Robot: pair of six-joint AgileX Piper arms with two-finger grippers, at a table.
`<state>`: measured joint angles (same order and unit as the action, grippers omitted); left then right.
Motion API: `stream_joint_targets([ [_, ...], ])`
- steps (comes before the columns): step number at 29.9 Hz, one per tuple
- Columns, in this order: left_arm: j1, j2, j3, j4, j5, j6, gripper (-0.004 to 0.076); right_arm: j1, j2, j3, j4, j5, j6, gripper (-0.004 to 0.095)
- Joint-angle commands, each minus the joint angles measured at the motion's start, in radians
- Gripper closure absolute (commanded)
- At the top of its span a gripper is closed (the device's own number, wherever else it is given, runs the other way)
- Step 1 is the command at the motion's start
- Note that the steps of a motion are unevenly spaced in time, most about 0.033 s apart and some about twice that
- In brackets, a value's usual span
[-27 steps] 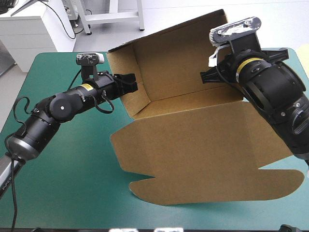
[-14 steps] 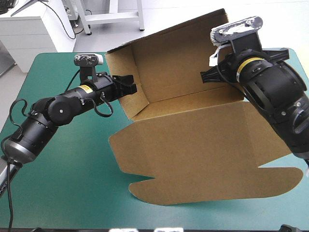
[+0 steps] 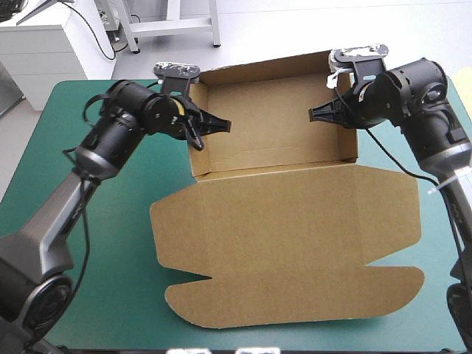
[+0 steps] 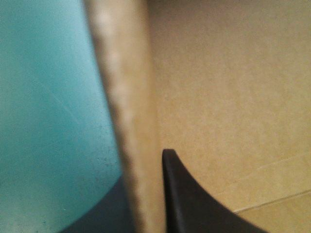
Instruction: Fold the box
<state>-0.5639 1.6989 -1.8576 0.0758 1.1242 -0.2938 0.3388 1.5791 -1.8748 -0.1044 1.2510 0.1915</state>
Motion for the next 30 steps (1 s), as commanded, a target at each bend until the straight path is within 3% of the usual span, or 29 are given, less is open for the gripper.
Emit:
stream_joint_targets([
  [1,-0.048,0.071,-0.185,0.109,0.093,-0.023,0.0731,-0.033,0.01,-0.002,0.089,-0.004,-0.048,0.0908],
  [4,-0.046,0.162,-0.281,0.118,0.165,-0.064,0.0731,-0.04,0.029,0.085,0.104,-0.004,-0.055,0.0908],
  [12,-0.046,0.262,-0.297,0.081,0.165,-0.084,0.0731,-0.097,0.043,0.303,0.135,-0.005,-0.063,0.0908],
  [20,-0.046,0.295,-0.261,0.063,0.167,-0.084,0.0731,-0.105,0.118,0.31,0.184,-0.005,-0.093,0.0908],
  [30,-0.044,0.295,-0.101,0.043,0.167,-0.082,0.0731,-0.105,0.174,0.303,0.161,-0.009,-0.124,0.0908],
])
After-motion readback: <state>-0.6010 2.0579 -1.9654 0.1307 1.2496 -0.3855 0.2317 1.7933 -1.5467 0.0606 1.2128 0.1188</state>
